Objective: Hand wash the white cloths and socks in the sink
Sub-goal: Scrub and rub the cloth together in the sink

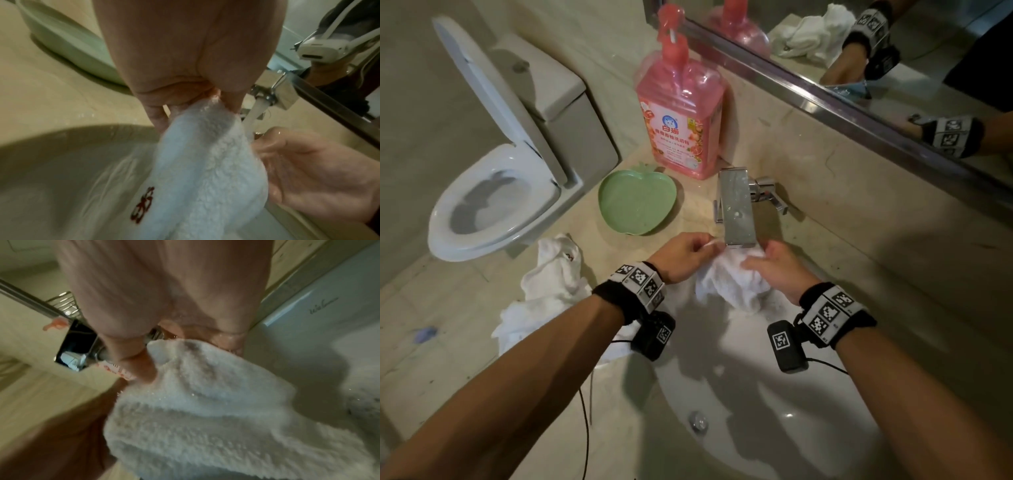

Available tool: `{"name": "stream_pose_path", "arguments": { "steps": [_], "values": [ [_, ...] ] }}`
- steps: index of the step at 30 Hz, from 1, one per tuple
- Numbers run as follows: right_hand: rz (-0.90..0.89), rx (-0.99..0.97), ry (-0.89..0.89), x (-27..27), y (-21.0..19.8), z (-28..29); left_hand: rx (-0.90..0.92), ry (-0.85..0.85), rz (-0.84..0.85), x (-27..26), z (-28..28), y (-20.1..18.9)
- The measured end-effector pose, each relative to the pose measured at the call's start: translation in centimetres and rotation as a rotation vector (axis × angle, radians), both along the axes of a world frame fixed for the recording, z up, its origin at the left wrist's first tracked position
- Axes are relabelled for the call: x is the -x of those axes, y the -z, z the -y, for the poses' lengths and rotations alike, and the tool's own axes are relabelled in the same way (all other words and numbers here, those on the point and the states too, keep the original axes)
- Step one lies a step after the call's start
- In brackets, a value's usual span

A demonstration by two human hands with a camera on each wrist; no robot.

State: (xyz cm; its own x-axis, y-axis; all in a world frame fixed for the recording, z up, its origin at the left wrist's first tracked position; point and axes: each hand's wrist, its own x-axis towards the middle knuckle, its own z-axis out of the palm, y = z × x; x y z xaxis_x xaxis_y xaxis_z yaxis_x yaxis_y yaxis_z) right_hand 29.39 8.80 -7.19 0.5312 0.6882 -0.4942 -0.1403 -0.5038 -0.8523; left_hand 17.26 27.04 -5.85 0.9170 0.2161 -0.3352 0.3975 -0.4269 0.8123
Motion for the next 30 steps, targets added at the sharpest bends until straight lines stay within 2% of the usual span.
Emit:
{"name": "stream_pose_path", "arguments": {
  "steps": [2, 4, 8, 10, 13, 15, 19, 23, 26, 30],
  "values": [
    [0.002, 0.01, -0.113, 0.9, 0.0, -0.9, -0.034, 0.025, 0.015, 0.2, -0.5, -1.0],
    [0.001, 0.018, -0.125, 1.8, -0.4, -2.0, -0.083, 0.033, 0.021, 0.3, -0.8, -1.8],
    [-0.085, -0.016, 0.025, 1.9, -0.6, -3.1, -0.11, -0.042, -0.055, 1.0, -1.5, -1.8],
    [-0.092, -0.023, 0.101, 1.3, -0.6, -3.0, -0.152, -0.003, -0.139, 1.4, -1.5, -1.3],
    [-0.019, 0.051, 0.156, 0.8, -0.4, -2.1, -0.233, 0.051, -0.205, 1.5, -0.7, -0.6],
    [0.048, 0.065, 0.168, 0.4, -0.2, -1.4, -0.236, 0.033, -0.185, 0.9, -0.2, -0.3],
    [0.051, 0.1, 0.037, 0.0, -0.2, 0.3, -0.184, 0.104, -0.109, -1.2, 1.1, -0.8],
    [0.047, 0.117, -0.032, -0.3, -0.5, 1.6, -0.151, 0.164, -0.137, -2.5, 2.2, -1.4],
    [-0.019, 0.02, 0.049, -0.5, -1.1, 2.0, -0.094, 0.154, -0.145, -2.5, 2.1, -1.5],
    [-0.035, -0.105, 0.189, -0.7, -1.9, 1.7, -0.139, 0.151, -0.189, -1.7, 1.6, -0.5]
  ]
}}
